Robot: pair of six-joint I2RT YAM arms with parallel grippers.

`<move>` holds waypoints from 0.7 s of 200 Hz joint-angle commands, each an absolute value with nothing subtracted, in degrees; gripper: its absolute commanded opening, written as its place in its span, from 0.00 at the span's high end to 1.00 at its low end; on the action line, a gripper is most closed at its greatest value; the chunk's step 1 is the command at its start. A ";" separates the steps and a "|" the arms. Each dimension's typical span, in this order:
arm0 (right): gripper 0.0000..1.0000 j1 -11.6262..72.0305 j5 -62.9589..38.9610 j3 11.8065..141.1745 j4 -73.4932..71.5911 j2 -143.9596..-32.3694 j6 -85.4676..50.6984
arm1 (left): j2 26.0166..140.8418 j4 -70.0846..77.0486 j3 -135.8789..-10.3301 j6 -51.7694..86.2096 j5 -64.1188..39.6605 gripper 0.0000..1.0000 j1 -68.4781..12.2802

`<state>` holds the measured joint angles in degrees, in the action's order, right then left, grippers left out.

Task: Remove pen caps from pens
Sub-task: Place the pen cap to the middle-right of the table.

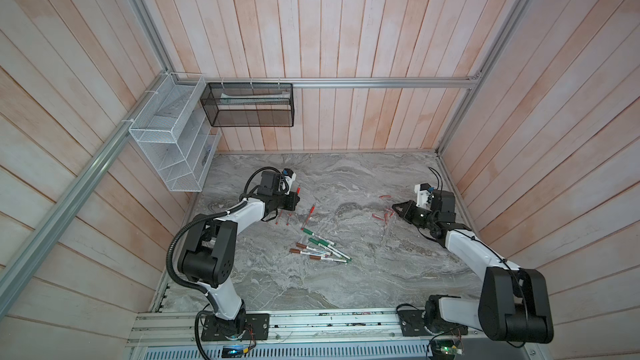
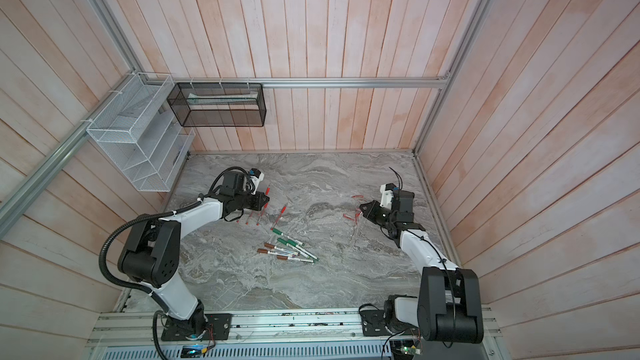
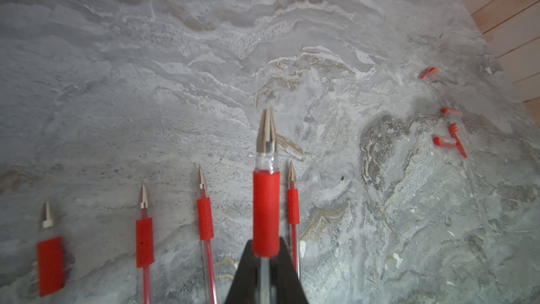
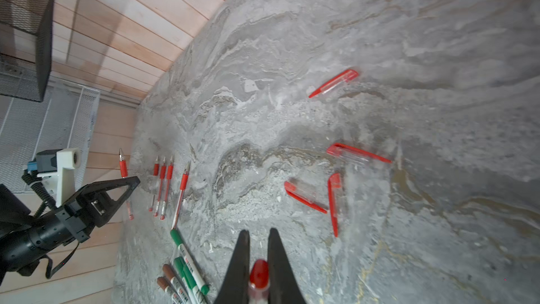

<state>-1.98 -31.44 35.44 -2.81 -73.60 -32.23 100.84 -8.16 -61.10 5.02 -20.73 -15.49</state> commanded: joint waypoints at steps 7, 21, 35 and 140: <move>1.00 -4.17 -30.20 33.28 0.44 -74.57 -27.62 | 105.34 -13.53 -66.19 7.87 -17.25 1.00 -16.57; 1.00 -5.45 -30.69 32.70 0.01 -76.44 -27.23 | 107.54 -16.69 -69.30 7.95 -15.62 1.00 -17.28; 1.00 -6.05 -31.20 32.86 -0.13 -78.10 -26.23 | 108.55 -16.93 -69.88 8.84 -15.12 1.00 -17.40; 0.98 -7.91 -28.66 33.52 -1.54 -84.61 -22.84 | 112.48 -15.72 -68.15 8.58 -13.20 0.99 -19.79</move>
<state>-7.60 -29.80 33.32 -1.50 -83.72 -24.56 112.12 -15.99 -68.82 8.64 -14.50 -19.59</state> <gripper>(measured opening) 0.101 0.110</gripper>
